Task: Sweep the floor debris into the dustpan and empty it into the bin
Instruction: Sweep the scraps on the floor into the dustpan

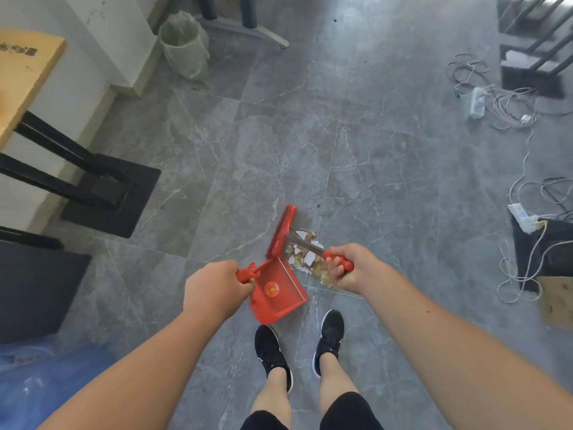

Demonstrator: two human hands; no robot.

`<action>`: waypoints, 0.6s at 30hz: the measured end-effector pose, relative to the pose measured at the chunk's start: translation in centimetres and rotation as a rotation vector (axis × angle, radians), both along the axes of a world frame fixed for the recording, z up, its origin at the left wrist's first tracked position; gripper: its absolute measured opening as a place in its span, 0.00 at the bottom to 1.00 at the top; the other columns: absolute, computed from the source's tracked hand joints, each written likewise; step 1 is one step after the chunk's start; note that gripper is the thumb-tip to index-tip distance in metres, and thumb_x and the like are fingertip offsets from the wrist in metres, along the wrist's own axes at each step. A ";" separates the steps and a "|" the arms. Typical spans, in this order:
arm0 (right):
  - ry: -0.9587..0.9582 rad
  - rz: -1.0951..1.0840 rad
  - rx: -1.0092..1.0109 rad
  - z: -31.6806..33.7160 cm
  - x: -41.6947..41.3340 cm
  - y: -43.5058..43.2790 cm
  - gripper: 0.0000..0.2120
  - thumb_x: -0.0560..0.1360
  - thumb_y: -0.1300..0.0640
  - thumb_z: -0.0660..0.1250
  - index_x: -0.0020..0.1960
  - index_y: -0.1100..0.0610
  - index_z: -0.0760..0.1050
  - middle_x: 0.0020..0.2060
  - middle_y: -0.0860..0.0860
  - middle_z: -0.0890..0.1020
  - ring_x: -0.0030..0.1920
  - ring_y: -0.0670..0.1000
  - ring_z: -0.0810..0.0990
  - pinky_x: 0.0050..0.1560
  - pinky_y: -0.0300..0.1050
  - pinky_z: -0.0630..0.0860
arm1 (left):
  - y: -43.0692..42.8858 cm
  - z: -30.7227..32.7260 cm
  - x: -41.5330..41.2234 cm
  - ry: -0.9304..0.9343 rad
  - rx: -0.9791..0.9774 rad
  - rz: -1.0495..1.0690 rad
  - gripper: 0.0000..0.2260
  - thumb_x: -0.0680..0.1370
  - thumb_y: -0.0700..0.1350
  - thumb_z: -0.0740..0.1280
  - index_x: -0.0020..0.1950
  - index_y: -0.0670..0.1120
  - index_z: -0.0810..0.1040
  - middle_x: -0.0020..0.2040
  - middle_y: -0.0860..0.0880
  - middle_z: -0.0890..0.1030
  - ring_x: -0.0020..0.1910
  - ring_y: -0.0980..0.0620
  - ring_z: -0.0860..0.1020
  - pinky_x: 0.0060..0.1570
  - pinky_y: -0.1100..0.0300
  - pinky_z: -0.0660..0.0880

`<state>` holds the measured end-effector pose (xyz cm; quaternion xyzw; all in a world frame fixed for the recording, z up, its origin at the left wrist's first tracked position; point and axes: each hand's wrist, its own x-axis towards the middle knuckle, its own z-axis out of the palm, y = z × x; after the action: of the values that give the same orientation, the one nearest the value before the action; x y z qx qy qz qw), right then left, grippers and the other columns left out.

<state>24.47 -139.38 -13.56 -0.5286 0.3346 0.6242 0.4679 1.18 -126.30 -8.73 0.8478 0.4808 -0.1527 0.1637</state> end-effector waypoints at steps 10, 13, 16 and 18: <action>0.011 -0.087 0.047 1.4 2.1 -3.8 0.04 0.81 0.64 0.56 0.48 0.61 0.67 0.33 0.50 0.67 0.17 0.42 0.69 0.15 0.31 0.64 | -3.6 0.4 3.6 0.014 -0.002 -0.091 0.19 0.73 0.61 0.66 0.33 0.48 0.69 0.32 0.51 0.76 0.34 0.48 0.76 0.34 0.59 0.71; 0.016 -0.133 0.084 2.7 2.5 -3.7 0.03 0.81 0.65 0.57 0.48 0.60 0.67 0.33 0.51 0.67 0.17 0.42 0.70 0.14 0.32 0.65 | -4.1 0.5 3.6 0.016 0.002 -0.101 0.19 0.73 0.61 0.66 0.33 0.47 0.70 0.31 0.51 0.76 0.32 0.50 0.76 0.32 0.60 0.71; 0.007 -0.141 0.097 4.6 3.1 -3.3 0.02 0.80 0.65 0.58 0.52 0.60 0.67 0.32 0.52 0.69 0.18 0.43 0.70 0.15 0.32 0.66 | -4.5 0.6 3.4 0.023 0.016 -0.100 0.18 0.73 0.60 0.66 0.33 0.47 0.71 0.31 0.51 0.76 0.31 0.51 0.75 0.30 0.61 0.67; -0.016 -0.127 0.096 5.9 3.8 -2.9 0.06 0.80 0.66 0.59 0.56 0.61 0.66 0.32 0.53 0.71 0.18 0.43 0.70 0.15 0.32 0.66 | -4.6 0.8 3.1 0.023 0.023 -0.096 0.19 0.73 0.61 0.66 0.34 0.47 0.72 0.31 0.51 0.76 0.31 0.51 0.75 0.30 0.61 0.67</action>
<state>28.26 -142.28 -7.67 -0.4884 0.3334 0.6042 0.5341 4.31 -130.95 -7.91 0.8699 0.4431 -0.1646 0.1406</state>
